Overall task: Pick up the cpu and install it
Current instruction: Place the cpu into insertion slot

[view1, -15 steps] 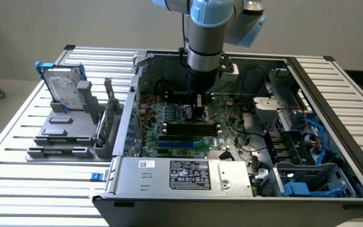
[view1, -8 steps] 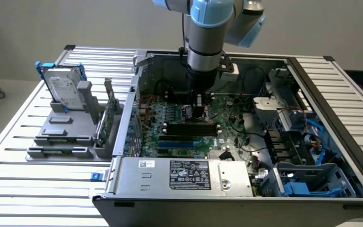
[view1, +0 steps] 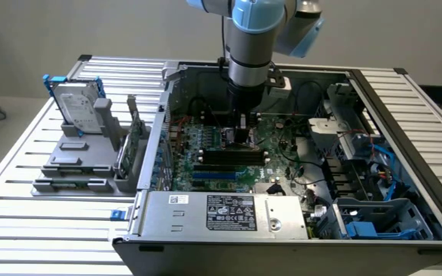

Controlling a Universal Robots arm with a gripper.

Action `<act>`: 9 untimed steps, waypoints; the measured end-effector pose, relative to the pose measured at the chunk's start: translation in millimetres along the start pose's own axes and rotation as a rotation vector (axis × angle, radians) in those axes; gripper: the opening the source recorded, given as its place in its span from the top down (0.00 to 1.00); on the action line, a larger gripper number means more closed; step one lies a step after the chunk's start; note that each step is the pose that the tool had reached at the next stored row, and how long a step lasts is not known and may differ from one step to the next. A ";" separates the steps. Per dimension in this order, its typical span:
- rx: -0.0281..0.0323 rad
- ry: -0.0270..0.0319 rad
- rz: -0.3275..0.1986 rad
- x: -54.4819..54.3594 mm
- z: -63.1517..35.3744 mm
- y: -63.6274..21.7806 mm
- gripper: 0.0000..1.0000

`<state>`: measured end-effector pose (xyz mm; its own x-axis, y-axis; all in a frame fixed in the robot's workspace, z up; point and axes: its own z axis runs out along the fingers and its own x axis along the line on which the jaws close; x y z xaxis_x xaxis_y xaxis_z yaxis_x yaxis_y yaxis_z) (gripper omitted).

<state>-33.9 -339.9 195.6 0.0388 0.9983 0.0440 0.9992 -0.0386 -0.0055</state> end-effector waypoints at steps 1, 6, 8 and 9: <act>-0.0003 0.0002 0.001 0.1 0.0 0.0 0.38; -0.0018 0.0006 0.004 0.9 0.2 0.1 0.38; -0.0025 0.0003 0.005 1.3 0.2 0.1 0.38; -0.0028 0.0000 0.006 1.6 0.2 0.1 0.38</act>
<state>-33.7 -338.4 195.5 0.0450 0.9980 0.0439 0.9990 -0.0449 -0.0030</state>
